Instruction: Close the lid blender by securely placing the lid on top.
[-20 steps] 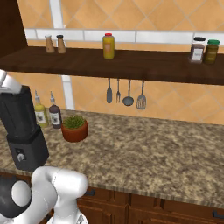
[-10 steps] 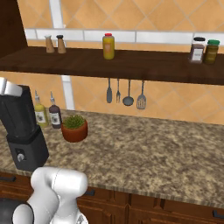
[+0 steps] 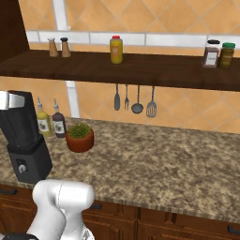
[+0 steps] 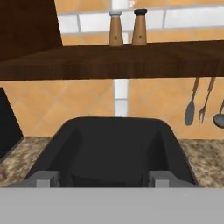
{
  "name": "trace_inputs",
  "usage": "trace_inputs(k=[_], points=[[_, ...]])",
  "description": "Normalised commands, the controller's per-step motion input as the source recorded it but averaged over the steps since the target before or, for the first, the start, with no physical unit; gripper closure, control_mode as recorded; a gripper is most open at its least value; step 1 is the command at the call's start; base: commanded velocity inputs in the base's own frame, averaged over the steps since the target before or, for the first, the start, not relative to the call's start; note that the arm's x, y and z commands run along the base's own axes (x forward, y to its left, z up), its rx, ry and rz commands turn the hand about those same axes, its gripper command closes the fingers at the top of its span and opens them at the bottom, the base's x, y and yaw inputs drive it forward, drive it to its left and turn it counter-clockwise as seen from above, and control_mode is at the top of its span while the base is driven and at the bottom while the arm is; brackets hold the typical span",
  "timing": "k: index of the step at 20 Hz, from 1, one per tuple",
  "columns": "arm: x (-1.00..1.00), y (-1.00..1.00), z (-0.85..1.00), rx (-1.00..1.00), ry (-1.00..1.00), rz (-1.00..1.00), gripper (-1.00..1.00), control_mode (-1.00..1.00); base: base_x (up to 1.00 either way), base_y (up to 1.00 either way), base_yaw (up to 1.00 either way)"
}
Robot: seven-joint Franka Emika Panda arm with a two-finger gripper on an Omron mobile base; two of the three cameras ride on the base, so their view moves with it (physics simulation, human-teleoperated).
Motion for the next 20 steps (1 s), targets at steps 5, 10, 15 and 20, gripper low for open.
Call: trace_inputs(k=[5,10,15,20], points=[[-0.25,0.00,-0.09,0.00,-0.16,0.12,-1.00,-1.00,0.00,0.00,0.00],[-0.18,0.00,-0.10,0.03,-0.17,0.08,-1.00,-1.00,0.00,0.00,0.00],[-0.18,-0.01,-0.14,0.12,-0.14,0.01,-1.00,-1.00,0.00,0.00,0.00],[-0.22,-0.04,-0.12,0.13,-0.15,0.00,-1.00,-1.00,0.00,0.00,0.00]])
